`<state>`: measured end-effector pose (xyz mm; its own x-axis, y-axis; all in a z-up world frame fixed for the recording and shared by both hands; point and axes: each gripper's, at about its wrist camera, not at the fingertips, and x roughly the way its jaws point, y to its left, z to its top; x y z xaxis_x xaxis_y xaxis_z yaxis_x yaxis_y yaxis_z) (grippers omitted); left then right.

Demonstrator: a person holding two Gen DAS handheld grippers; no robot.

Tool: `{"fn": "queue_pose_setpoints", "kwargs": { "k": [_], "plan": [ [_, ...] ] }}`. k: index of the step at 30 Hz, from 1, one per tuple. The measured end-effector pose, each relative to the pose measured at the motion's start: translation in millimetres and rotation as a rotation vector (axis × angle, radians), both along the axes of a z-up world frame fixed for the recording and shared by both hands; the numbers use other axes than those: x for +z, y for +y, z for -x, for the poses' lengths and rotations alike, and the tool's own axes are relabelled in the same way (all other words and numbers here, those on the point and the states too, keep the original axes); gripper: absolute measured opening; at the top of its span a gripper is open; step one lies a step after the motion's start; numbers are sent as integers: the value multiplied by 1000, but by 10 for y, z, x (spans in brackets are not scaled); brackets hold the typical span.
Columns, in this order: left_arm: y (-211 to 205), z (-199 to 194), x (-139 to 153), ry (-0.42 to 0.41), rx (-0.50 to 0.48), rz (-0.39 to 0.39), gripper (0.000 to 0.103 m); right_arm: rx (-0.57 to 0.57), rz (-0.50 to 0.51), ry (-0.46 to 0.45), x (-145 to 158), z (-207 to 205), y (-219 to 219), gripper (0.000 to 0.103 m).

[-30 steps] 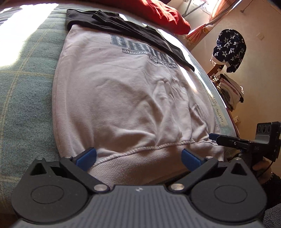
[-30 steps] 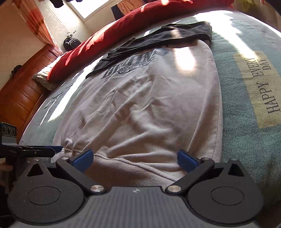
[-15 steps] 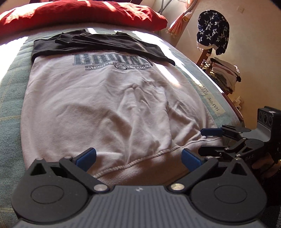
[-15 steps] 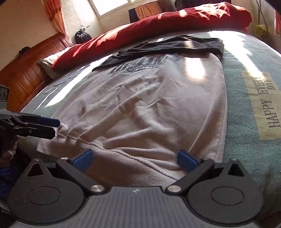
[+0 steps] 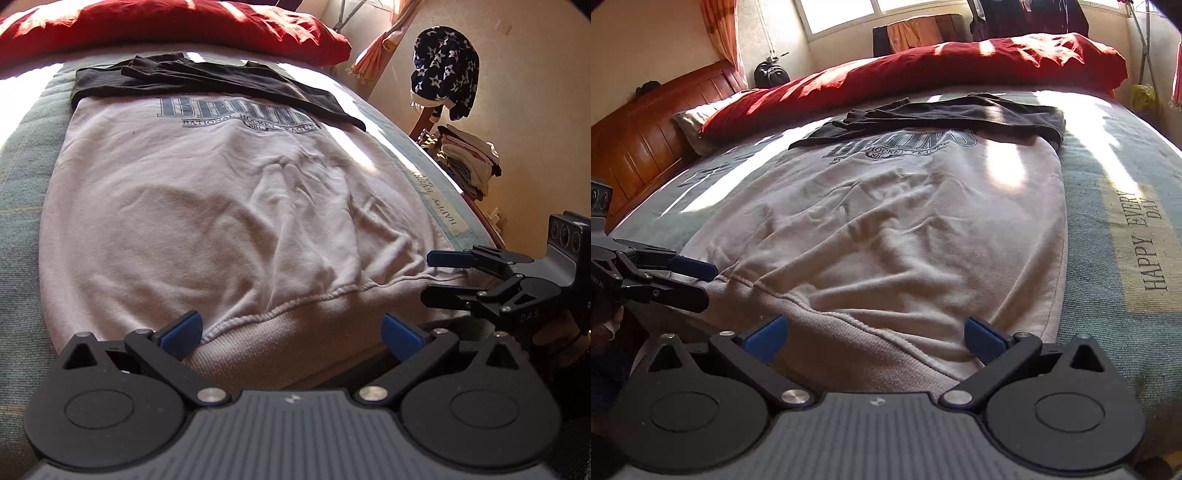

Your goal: Fold clothes

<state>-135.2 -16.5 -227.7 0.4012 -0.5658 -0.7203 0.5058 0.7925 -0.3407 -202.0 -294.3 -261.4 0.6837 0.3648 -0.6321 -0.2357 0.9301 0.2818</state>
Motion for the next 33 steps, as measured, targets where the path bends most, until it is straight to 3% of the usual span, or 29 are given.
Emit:
{"fn": "queue_pose_setpoints", "kwargs": {
  "k": [5,7,11,16,22,27,33],
  "plan": [
    [-45,8,-1,-34,-8,-15,102,-55,25,-5,41,-36,-72,103],
    [-31,28,-26,-36,-12,-18,102,-75,29,40,-60,-48,-148,103],
    [-9,72,-57,-48,-18,-30,102,-56,30,-2,-79,70,-207,103],
    [-112,176,89,-189,-48,-157,102,-63,93,-35,0,105,-136,103],
    [-91,132,89,-168,-36,-136,102,-67,47,-71,170,-46,-212,103],
    [-62,59,198,-175,6,-138,102,-102,-31,-63,470,-700,-446,103],
    [41,-156,291,-128,110,-136,102,-112,-160,105,381,-1781,-644,103]
  ]
}}
